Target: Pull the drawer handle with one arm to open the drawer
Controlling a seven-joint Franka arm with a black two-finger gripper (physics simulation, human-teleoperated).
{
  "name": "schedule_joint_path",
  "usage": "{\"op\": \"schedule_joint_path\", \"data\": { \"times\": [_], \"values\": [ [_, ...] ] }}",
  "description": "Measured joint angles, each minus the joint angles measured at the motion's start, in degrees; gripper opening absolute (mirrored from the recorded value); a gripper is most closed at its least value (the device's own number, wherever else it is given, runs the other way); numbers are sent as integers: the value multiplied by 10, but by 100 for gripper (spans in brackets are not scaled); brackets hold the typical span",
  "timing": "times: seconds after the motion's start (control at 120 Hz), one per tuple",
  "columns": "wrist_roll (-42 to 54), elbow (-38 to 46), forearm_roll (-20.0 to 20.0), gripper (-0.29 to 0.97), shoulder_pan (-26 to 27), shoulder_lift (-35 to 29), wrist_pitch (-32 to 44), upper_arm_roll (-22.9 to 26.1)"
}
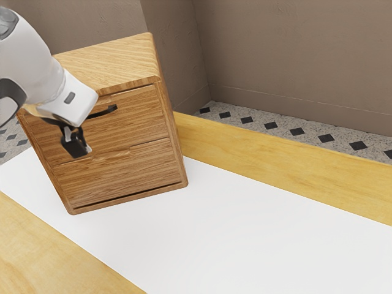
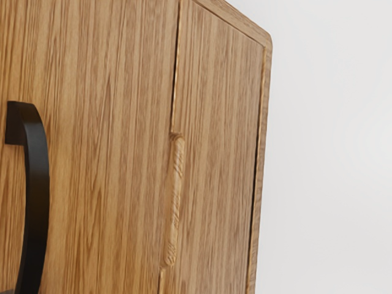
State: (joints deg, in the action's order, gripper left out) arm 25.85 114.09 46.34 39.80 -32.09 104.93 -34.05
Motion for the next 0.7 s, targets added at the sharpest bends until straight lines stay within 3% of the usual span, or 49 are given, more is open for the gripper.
{"op": "schedule_joint_path", "data": {
  "times": [0.483, 0.7],
  "values": [
    [5, -27, 46, 68, 109, 4, 19, -104],
    [4, -36, 62, 68, 115, 3, 20, -131]
  ]
}}
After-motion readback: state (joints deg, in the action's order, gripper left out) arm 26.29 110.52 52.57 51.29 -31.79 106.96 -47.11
